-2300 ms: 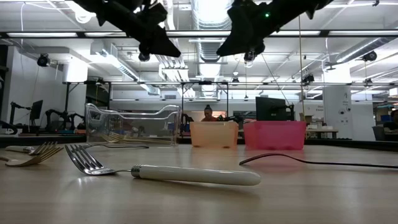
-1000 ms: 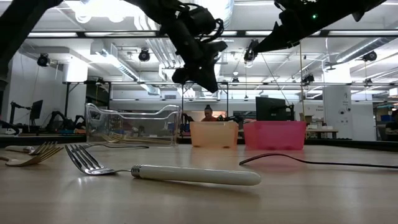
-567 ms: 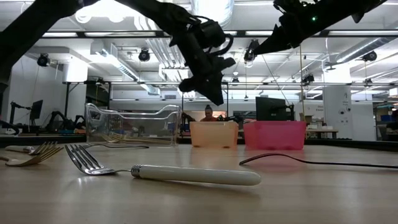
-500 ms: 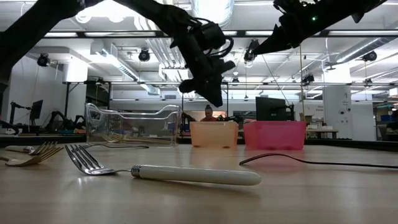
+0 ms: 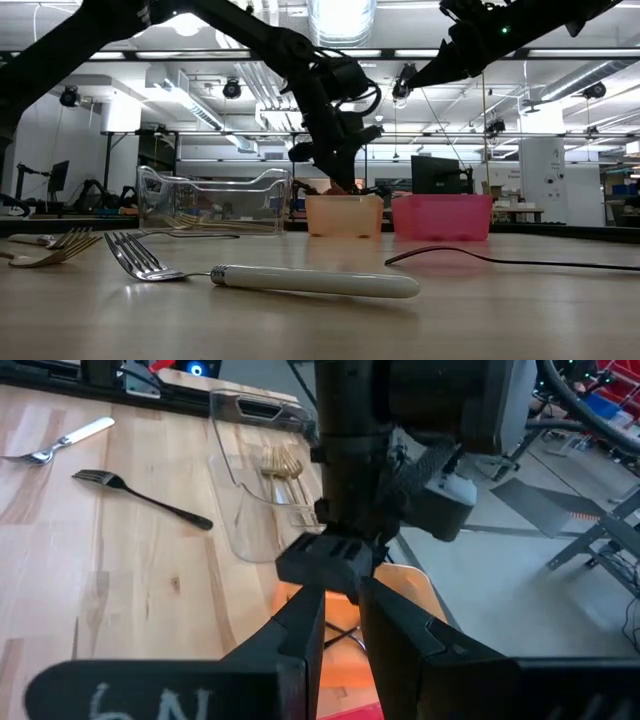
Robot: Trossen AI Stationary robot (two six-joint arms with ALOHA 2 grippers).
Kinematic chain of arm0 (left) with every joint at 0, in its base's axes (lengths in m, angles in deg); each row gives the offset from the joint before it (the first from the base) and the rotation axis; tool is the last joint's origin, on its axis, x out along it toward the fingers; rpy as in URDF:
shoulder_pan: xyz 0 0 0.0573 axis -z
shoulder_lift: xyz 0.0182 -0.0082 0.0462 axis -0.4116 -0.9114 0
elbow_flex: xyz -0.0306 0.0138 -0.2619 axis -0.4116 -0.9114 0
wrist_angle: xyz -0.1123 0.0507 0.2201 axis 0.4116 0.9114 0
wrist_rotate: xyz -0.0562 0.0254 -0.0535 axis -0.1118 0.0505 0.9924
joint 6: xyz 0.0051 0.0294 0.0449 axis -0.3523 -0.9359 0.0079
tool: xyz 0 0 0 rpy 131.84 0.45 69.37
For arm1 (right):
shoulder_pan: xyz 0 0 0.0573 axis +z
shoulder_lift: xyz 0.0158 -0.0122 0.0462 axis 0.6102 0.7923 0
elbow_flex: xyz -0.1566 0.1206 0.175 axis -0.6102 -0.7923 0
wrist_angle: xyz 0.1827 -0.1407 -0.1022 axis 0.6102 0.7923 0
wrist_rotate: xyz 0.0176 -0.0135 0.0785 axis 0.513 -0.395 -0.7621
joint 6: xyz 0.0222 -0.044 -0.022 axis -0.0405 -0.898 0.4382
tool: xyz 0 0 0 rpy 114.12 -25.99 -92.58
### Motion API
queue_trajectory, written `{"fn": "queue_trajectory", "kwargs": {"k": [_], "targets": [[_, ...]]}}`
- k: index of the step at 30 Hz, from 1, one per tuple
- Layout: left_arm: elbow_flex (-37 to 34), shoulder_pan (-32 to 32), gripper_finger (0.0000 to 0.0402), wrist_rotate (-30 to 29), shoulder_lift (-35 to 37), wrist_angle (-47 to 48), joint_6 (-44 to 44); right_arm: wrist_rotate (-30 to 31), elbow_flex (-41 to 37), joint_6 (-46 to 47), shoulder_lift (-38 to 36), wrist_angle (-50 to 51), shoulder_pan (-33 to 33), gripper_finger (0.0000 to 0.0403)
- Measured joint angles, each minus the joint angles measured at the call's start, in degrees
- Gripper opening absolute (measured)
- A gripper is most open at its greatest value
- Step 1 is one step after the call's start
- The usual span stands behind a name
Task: Sort silverware by color (type)
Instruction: Put the black fork into the orange bin
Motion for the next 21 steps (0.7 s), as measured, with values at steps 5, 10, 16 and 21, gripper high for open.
{"fn": "queue_trajectory", "kwargs": {"k": [5, 10, 16, 21], "targets": [[2.23, -0.02, 0.0038, -0.02, -2.13, -0.05, -0.14, 0.0, 0.0, 0.0, 0.0, 0.01, 0.0, 0.0059], [4.49, -0.01, 0.0038, -0.02, -4.81, 1.27, -0.16, 0.0, 0.0, 0.0, 0.04, 0.0, 0.0, 0.0059], [5.96, 0.0, 0.0038, -0.04, -6.74, 2.78, -0.17, 0.02, -0.08, -0.02, 0.04, -0.02, 0.0, 0.0059], [5.87, 0.0, 0.0038, -0.45, -6.9, 2.88, -0.17, 0.02, -0.13, -0.17, 0.04, -0.01, 0.0, 0.0059]]}}
